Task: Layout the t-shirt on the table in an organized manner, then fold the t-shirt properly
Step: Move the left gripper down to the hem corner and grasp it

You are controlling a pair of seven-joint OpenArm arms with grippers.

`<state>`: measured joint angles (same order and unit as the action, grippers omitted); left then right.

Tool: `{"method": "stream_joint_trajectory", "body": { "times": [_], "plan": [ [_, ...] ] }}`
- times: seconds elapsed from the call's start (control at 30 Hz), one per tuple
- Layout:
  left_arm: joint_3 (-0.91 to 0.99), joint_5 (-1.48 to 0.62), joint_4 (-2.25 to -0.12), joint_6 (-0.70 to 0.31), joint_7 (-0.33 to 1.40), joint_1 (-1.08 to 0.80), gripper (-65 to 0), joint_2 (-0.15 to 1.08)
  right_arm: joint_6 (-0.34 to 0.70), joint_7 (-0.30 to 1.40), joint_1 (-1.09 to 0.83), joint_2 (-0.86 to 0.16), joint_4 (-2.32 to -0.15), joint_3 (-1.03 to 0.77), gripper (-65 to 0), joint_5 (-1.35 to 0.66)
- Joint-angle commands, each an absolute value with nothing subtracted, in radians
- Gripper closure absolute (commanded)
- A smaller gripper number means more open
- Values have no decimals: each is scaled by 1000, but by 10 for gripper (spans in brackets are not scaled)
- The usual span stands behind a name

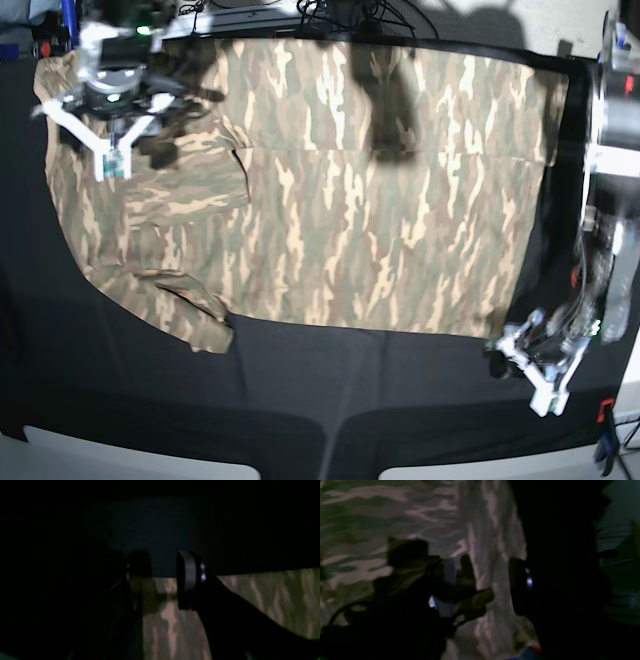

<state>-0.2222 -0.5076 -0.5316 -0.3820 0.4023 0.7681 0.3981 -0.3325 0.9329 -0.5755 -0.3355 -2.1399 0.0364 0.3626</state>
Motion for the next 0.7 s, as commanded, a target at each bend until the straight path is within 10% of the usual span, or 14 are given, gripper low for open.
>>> {"method": "stream_joint_trajectory", "body": {
  "times": [0.0, 0.2, 0.67],
  "plan": [
    [-218, -519, -442, -408, 355, 845, -217, 403, -337, 913, -574, -329, -2156, 31, -325, 381],
    [-218, -598, -47, -525, 244, 976, -217, 408, -336, 912, -574, -253, -2156, 31, -325, 382],
    [-218, -636, -42, -529, 182, 842, -217, 351, -313, 912, -574, -208, -2156, 33, -325, 385]
  ]
}}
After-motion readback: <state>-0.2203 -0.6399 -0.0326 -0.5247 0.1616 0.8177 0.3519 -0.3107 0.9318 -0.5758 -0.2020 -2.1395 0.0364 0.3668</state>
